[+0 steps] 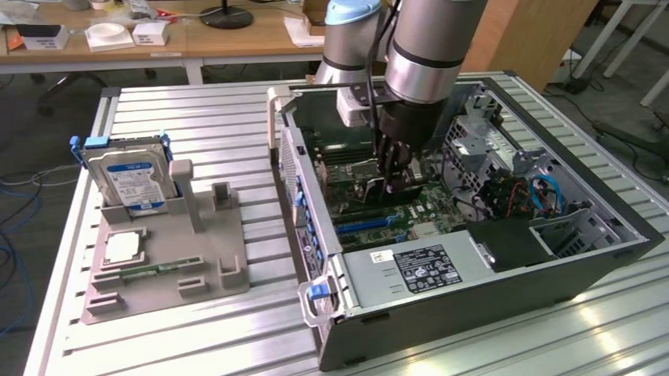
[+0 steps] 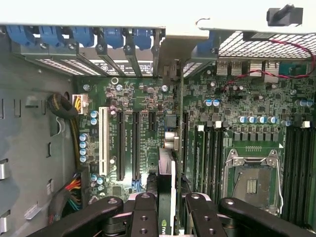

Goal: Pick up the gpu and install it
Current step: 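Insert the gpu into the slot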

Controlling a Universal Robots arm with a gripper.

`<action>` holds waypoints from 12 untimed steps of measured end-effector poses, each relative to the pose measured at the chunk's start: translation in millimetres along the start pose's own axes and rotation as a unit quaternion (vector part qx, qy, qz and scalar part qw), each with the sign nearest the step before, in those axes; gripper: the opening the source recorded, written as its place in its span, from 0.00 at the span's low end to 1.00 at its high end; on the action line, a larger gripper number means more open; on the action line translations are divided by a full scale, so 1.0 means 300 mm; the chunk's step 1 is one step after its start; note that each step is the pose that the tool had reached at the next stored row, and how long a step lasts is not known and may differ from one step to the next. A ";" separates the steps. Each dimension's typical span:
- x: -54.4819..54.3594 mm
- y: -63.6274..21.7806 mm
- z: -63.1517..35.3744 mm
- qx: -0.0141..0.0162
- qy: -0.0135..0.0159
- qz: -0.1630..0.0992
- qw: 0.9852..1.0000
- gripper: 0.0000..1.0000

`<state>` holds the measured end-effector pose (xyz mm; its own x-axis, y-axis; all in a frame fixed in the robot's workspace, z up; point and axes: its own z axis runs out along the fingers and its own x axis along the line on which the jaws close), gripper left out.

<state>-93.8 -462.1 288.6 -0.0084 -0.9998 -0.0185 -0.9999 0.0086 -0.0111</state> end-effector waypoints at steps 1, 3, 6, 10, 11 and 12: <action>0.000 0.000 0.004 0.000 0.000 0.000 1.000 0.27; 0.000 0.001 0.013 0.000 0.000 0.000 1.000 0.27; 0.000 0.001 0.028 0.000 0.000 0.000 1.000 0.27; 0.001 0.002 0.046 0.000 0.000 0.000 1.000 0.27; 0.001 0.002 0.051 0.000 0.000 0.000 1.000 0.27; 0.001 0.002 0.054 0.000 0.000 0.000 1.000 0.27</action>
<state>-94.3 -462.1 272.3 -0.0085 -0.9998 -0.0184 -0.9999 0.0087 -0.0107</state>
